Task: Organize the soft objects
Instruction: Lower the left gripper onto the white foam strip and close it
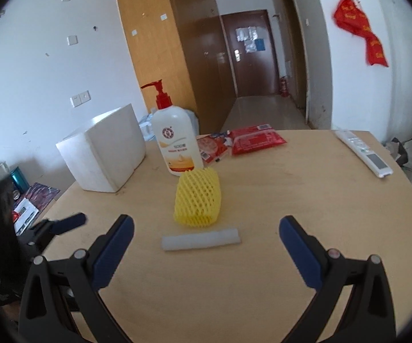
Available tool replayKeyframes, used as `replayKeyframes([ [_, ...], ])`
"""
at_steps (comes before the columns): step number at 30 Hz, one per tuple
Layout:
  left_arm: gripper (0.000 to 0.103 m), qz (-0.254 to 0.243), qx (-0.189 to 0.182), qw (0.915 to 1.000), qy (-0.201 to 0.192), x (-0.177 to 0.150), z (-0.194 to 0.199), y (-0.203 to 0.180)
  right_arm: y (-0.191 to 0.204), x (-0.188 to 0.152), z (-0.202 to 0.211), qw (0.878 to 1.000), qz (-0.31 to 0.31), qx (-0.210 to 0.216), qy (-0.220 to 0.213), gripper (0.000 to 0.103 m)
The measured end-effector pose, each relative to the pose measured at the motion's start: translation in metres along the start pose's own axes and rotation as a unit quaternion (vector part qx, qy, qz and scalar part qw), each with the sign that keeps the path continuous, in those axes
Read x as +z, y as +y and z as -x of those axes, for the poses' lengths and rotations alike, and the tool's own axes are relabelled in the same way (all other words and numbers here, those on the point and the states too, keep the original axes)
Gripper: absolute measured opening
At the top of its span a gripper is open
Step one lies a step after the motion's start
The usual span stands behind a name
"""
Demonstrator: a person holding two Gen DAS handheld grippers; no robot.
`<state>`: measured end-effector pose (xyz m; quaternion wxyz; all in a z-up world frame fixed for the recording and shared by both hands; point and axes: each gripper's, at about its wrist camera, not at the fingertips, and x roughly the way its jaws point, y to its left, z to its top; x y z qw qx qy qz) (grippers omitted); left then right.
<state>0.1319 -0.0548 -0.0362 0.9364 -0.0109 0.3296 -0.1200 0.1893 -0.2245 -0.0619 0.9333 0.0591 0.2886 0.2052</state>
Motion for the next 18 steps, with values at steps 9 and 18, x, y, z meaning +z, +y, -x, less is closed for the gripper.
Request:
replayKeyframes([
  [9,0.101,-0.011,-0.042,0.9977,0.051,0.011,-0.044,-0.004,-0.01,0.021,-0.035,0.998,0.021,0.01,0.053,0.102],
  [18,0.078,-0.032,-0.085,0.989,0.117,0.015,-0.081,-0.018,-0.032,0.017,-0.056,0.996,0.002,0.031,0.084,0.102],
])
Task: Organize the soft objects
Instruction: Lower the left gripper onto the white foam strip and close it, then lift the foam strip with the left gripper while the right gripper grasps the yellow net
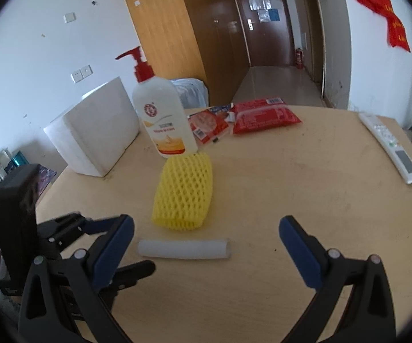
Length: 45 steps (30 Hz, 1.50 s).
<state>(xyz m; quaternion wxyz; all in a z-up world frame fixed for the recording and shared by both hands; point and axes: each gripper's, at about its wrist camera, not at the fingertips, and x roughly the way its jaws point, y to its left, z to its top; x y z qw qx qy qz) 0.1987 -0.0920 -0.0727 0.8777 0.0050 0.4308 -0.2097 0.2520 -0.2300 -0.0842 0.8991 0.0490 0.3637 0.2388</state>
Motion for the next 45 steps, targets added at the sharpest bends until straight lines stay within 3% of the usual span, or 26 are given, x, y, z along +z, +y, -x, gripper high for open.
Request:
replayKeyframes([
  [2,0.07,-0.009,0.001,0.9999,0.014,0.001,-0.009,-0.004,-0.004,-0.001,-0.002,1.0,-0.004,0.004,0.004,0.102],
  [6,0.065,-0.024,0.006,0.9995,0.02,0.005,-0.018,-0.01,-0.008,-0.001,-0.002,1.0,-0.009,0.015,0.007,0.102],
  [14,0.037,-0.047,0.02,0.9985,0.022,0.007,-0.019,-0.015,-0.015,-0.002,-0.003,0.999,-0.019,0.026,0.011,0.102],
  [19,0.032,-0.077,0.036,0.9961,0.021,0.0,-0.017,-0.022,-0.015,-0.001,-0.005,0.999,-0.022,0.025,0.011,0.102],
  [24,0.007,-0.068,0.029,0.9971,0.017,0.001,-0.012,-0.016,-0.015,-0.001,-0.005,0.999,-0.022,0.026,0.009,0.102],
  [35,0.006,-0.062,0.024,0.9978,-0.008,-0.009,0.017,-0.004,-0.015,0.002,-0.009,0.999,-0.031,0.016,0.008,0.102],
  [45,0.006,0.005,0.047,0.998,-0.042,-0.028,0.056,0.043,0.014,0.009,-0.028,1.0,0.007,-0.007,0.02,0.102],
])
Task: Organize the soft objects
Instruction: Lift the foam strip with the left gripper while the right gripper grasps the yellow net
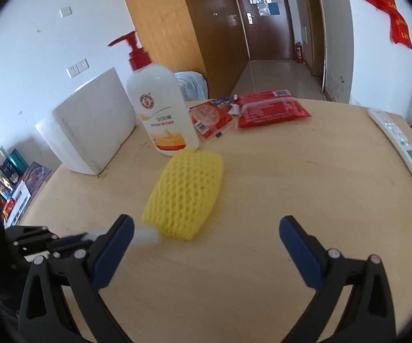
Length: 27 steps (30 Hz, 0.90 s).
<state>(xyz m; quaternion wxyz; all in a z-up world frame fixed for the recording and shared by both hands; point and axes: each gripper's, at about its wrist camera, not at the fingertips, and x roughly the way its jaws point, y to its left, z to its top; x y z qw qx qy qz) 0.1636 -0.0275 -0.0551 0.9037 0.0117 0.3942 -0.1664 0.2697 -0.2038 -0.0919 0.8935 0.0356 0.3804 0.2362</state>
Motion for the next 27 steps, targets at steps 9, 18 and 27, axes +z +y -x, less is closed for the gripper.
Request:
replayKeyframes([
  [9,0.006,0.036,0.016,0.9987,-0.031,-0.004,0.022,0.039,0.016,0.009,-0.027,1.0,-0.006,-0.012,0.013,0.102],
  [18,0.006,0.06,0.031,0.9962,-0.054,-0.009,0.039,0.064,0.037,0.016,-0.058,0.999,-0.007,-0.03,0.033,0.099],
  [27,0.006,0.067,0.027,0.9957,-0.058,-0.012,0.041,0.074,0.046,0.015,-0.077,0.998,0.001,-0.026,0.06,0.077],
])
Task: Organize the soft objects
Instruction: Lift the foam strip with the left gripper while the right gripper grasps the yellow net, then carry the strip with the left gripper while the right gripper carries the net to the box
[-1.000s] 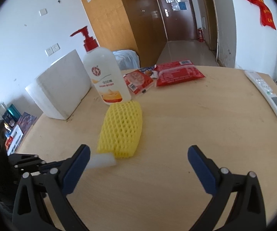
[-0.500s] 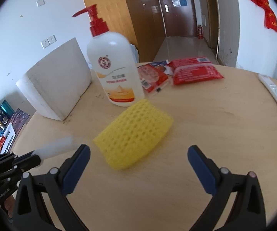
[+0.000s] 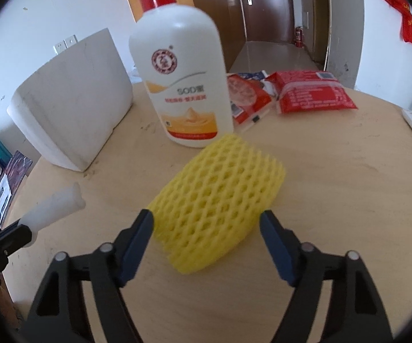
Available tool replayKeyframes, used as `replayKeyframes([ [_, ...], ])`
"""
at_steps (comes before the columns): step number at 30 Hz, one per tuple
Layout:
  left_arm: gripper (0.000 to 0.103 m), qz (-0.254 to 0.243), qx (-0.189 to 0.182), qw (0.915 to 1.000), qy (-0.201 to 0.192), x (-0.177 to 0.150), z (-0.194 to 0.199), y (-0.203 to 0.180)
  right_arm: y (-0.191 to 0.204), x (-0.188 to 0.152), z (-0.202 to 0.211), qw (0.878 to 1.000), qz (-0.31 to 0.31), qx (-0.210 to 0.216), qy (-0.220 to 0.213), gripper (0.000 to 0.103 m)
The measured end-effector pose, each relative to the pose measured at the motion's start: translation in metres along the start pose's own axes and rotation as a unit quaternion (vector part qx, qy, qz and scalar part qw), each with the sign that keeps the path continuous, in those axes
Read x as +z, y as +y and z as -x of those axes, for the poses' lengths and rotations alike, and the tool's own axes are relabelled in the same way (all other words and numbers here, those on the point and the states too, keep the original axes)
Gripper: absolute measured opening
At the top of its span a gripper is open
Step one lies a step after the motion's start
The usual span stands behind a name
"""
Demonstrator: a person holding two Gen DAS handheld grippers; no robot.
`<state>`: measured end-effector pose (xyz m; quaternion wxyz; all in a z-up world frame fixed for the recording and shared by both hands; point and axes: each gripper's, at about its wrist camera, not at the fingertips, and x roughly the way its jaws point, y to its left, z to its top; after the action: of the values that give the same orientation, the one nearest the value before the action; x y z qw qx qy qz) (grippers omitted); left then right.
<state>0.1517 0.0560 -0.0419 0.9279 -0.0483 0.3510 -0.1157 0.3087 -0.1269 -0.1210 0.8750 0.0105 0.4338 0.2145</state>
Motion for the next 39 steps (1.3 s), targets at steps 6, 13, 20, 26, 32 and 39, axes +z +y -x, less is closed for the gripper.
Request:
replayKeyframes([
  [6,0.006,0.005,-0.001,1.0,-0.002,0.0,0.002,0.004,0.004,0.0,-0.008,1.0,0.007,-0.01,0.019,0.052],
  [13,0.006,0.004,-0.001,1.0,-0.004,-0.001,0.004,0.0,0.005,0.001,0.0,1.0,0.008,-0.005,0.009,0.015],
  [20,0.006,0.007,0.003,0.9999,-0.013,-0.001,0.014,-0.005,0.006,-0.007,0.026,1.0,0.0,0.014,-0.016,0.015],
  [26,0.006,0.008,0.013,0.9996,-0.024,-0.002,0.031,-0.013,0.021,-0.019,0.056,0.999,0.013,0.02,-0.045,0.015],
  [32,0.006,0.013,0.024,0.9991,-0.032,-0.005,0.047,-0.017,0.032,-0.031,0.092,0.997,0.028,0.025,-0.075,0.015],
  [39,0.006,0.009,0.034,0.9984,-0.045,-0.008,0.068,-0.024,0.04,-0.046,0.122,0.993,0.036,0.033,-0.108,0.015],
])
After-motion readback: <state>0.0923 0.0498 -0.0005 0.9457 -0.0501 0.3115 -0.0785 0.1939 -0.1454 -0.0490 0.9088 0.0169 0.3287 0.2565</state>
